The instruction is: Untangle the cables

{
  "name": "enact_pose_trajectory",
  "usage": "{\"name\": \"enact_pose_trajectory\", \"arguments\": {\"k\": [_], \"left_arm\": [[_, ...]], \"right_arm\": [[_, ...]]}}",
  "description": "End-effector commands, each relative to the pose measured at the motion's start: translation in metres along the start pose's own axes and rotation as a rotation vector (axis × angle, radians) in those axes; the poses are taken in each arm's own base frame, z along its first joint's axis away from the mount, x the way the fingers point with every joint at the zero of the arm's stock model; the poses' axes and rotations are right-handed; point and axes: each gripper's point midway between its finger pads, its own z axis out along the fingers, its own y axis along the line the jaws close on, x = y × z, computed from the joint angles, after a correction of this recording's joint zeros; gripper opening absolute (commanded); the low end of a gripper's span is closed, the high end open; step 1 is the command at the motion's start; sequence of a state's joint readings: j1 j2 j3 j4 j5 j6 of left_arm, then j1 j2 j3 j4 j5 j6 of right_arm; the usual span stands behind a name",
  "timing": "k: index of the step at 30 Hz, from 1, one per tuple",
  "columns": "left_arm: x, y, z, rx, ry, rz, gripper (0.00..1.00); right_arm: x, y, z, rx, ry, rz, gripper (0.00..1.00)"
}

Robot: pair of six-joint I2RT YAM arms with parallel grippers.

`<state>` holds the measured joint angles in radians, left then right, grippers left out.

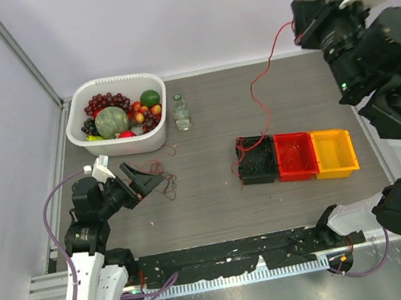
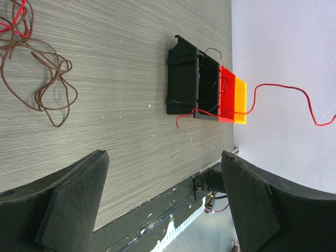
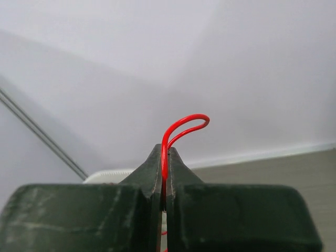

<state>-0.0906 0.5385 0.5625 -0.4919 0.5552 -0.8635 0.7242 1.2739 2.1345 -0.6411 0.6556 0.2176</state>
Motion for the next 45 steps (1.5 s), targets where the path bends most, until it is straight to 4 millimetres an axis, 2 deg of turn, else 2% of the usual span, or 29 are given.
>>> {"name": "enact_pose_trajectory", "arguments": {"k": [1, 5, 14, 15, 18, 19, 20, 22, 26, 28, 33, 36, 39, 41, 42, 43, 45], "left_arm": [[-0.007, -0.021, -0.007, 0.057, -0.014, 0.033, 0.92], [-0.006, -0.022, -0.008, 0.057, -0.01, 0.03, 0.92], [-0.007, -0.024, -0.009, 0.06, -0.012, 0.031, 0.92], [-0.007, -0.023, -0.009, 0.059, -0.012, 0.03, 0.92], [-0.009, -0.025, -0.008, 0.06, -0.012, 0.031, 0.92], [-0.01, -0.025, -0.007, 0.06, -0.014, 0.032, 0.92], [-0.011, -0.025, -0.007, 0.065, -0.015, 0.033, 0.92], [-0.011, -0.028, -0.006, 0.076, -0.008, 0.031, 0.92], [-0.01, -0.03, -0.008, 0.086, -0.011, 0.033, 0.93], [-0.01, -0.027, -0.006, 0.078, -0.01, 0.027, 0.93], [-0.011, -0.027, -0.002, 0.079, 0.004, 0.016, 0.93], [-0.013, -0.029, -0.002, 0.084, -0.002, 0.017, 0.93], [-0.013, -0.028, -0.001, 0.08, -0.005, 0.014, 0.92], [-0.013, -0.027, 0.0, 0.081, -0.001, 0.009, 0.93], [-0.013, -0.027, 0.001, 0.079, 0.002, 0.006, 0.93], [-0.012, -0.027, 0.001, 0.08, 0.006, 0.006, 0.93], [-0.013, -0.027, 0.002, 0.082, 0.009, 0.005, 0.93]], "right_arm": [[-0.062, 0.001, -0.003, 0.011, -0.145, 0.018, 0.01], [-0.095, -0.009, -0.002, 0.087, -0.249, 0.0, 0.01], [-0.11, -0.021, 0.007, 0.212, -0.325, -0.092, 0.01], [-0.117, -0.021, 0.004, 0.203, -0.343, -0.076, 0.01], [-0.131, -0.003, -0.002, 0.086, -0.378, 0.053, 0.01], [-0.135, 0.012, -0.007, -0.014, -0.383, 0.08, 0.01], [-0.143, 0.025, -0.016, -0.112, -0.394, 0.144, 0.01], [-0.155, 0.035, -0.029, -0.205, -0.42, 0.211, 0.01], [-0.172, 0.013, -0.04, -0.126, -0.484, 0.185, 0.01], [-0.175, 0.011, -0.041, -0.115, -0.496, 0.166, 0.01], [-0.18, 0.034, -0.052, -0.273, -0.522, 0.148, 0.01], [-0.169, 0.033, -0.043, -0.24, -0.513, 0.035, 0.01], [-0.15, -0.006, -0.022, 0.028, -0.47, -0.052, 0.01], [-0.114, -0.017, 0.001, 0.146, -0.411, -0.16, 0.01], [-0.108, -0.026, 0.002, 0.201, -0.397, -0.213, 0.01], [-0.09, -0.026, 0.012, 0.219, -0.359, -0.257, 0.01], [-0.063, -0.041, 0.027, 0.306, -0.308, -0.314, 0.01]]}}
